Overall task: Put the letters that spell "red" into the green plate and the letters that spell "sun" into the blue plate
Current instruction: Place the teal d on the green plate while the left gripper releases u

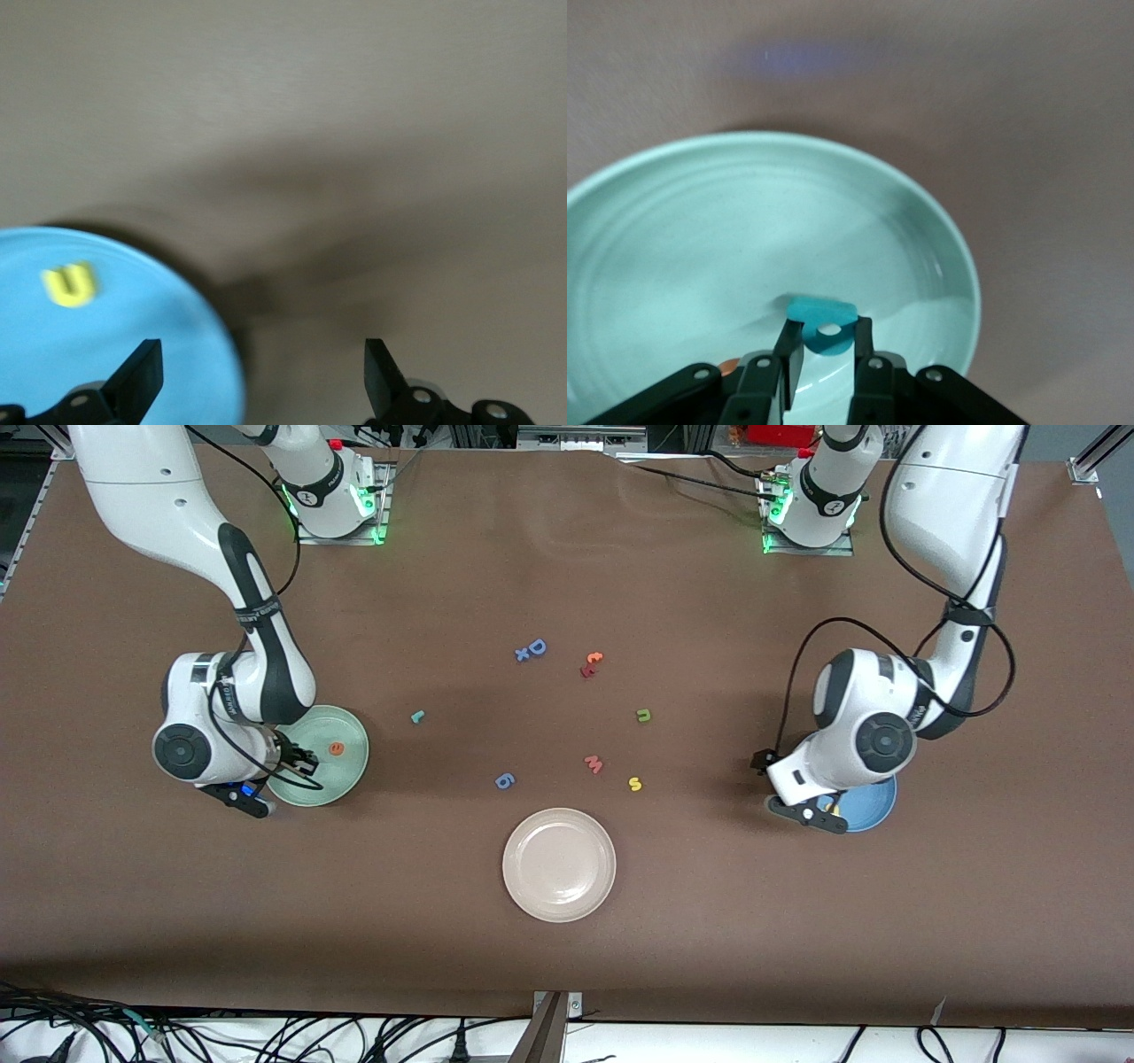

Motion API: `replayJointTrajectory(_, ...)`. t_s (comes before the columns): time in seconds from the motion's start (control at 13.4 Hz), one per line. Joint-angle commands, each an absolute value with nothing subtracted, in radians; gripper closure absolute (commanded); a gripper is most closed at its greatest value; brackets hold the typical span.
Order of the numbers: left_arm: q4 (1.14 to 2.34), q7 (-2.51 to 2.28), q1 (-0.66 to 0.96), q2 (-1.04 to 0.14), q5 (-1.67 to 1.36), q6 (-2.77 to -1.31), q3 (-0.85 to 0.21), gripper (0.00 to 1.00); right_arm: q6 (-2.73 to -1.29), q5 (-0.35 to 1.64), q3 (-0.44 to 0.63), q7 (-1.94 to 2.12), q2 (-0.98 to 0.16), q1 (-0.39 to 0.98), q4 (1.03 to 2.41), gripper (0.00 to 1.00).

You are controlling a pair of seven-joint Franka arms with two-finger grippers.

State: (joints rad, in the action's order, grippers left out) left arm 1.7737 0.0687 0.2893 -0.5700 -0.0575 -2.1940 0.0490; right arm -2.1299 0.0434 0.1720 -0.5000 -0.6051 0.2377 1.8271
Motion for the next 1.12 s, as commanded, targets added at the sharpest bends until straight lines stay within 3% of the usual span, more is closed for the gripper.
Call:
replayJointTrajectory(0.0,1.772,-0.059,0.348,-0.554,-0.077,-2.160,0.058,0.00,-2.141,0.071,0.167,-0.483,-0.592,0.241,1.842,0.65)
replayJointTrajectory(0.07,1.773,-0.108,0.374,-0.554,-0.077,-2.151,0.055,0.00,-2.141,0.071,0.167,-0.485,-0.591,0.241,1.842,0.25)
replayJointTrajectory(0.22,1.773,-0.249,0.438,-0.551,-0.077,-2.141,0.057,0.00,-2.120,0.071,0.167,-0.492,-0.562,0.242,1.835,0.06)
replayJointTrajectory(0.37,1.781,-0.368,0.498,-0.552,-0.075,-2.143,0.055,0.00,-2.048,0.071,0.154,-0.527,-0.510,0.259,1.826,0.05)
replayJointTrajectory(0.59,1.787,-0.431,0.525,-0.543,-0.081,-2.151,0.028,0.00,-2.036,0.071,0.036,-0.726,-0.456,0.261,1.825,0.06)
replayJointTrajectory(0.82,1.816,-0.528,0.528,-0.529,-0.074,-2.200,-0.020,0.00,-2.112,0.071,-0.072,-0.908,-0.469,0.262,1.836,0.08)
replayJointTrajectory(1.04,1.894,-0.535,0.535,-0.520,-0.074,-2.328,-0.028,0.00,-2.236,0.071,-0.112,-0.966,-0.488,0.264,1.908,0.11)
